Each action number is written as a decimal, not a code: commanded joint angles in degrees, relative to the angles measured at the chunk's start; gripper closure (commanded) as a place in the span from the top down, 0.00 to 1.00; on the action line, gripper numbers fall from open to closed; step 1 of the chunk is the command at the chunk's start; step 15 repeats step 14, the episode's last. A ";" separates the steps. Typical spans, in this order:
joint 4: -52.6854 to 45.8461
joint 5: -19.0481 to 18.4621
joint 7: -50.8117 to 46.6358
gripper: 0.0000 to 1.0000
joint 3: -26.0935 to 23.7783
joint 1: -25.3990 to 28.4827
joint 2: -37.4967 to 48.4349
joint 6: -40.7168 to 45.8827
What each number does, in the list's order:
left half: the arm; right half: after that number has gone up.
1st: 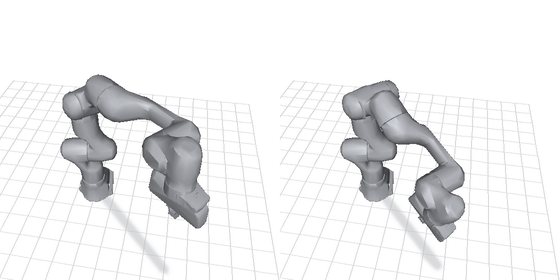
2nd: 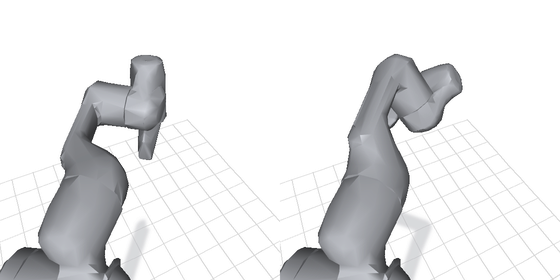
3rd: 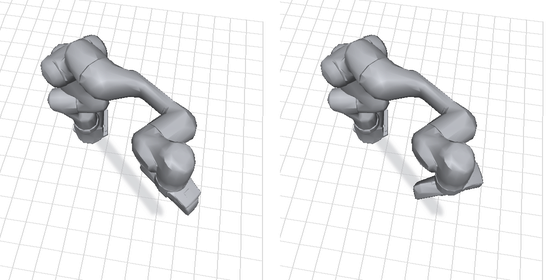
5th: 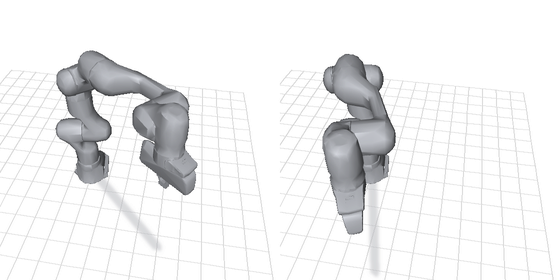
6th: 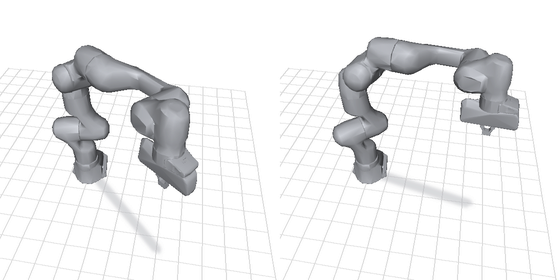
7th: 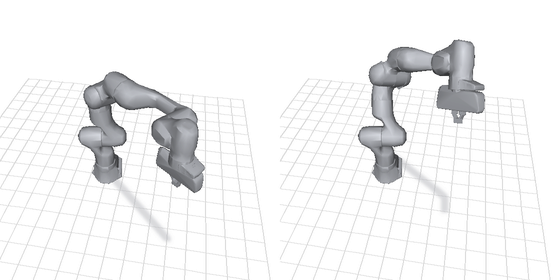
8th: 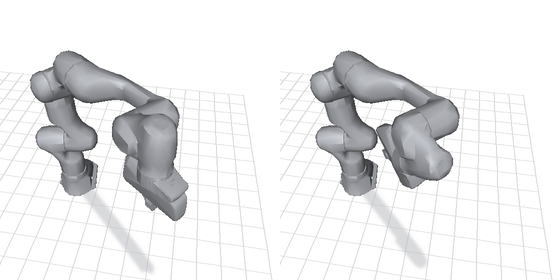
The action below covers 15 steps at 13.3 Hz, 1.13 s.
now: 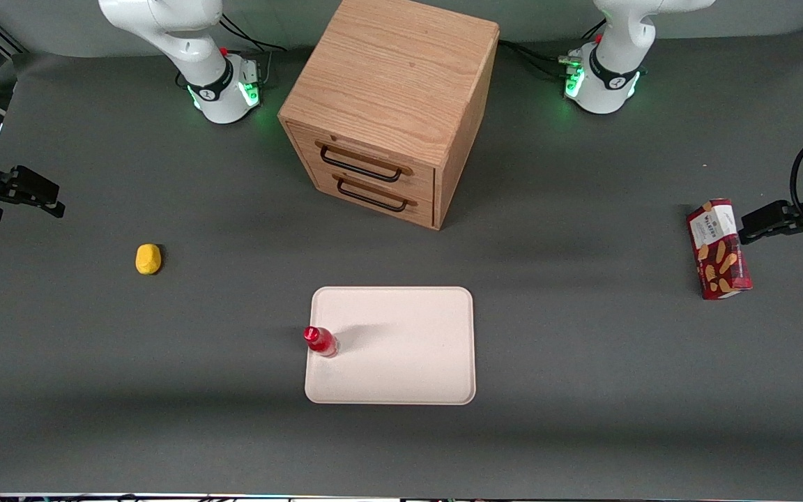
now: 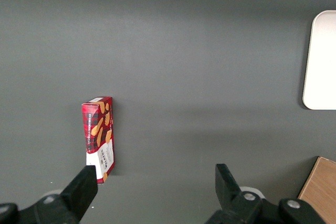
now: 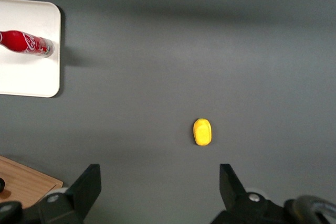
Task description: Place coke bottle on tray
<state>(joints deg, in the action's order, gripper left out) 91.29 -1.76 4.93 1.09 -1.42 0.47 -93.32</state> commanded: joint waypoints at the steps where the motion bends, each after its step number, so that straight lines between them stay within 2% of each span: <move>1: -2.61 0.80 1.67 1.00 -0.21 -1.22 -1.79 0.15; 15: -2.08 1.85 0.52 1.00 0.05 0.27 -1.26 2.79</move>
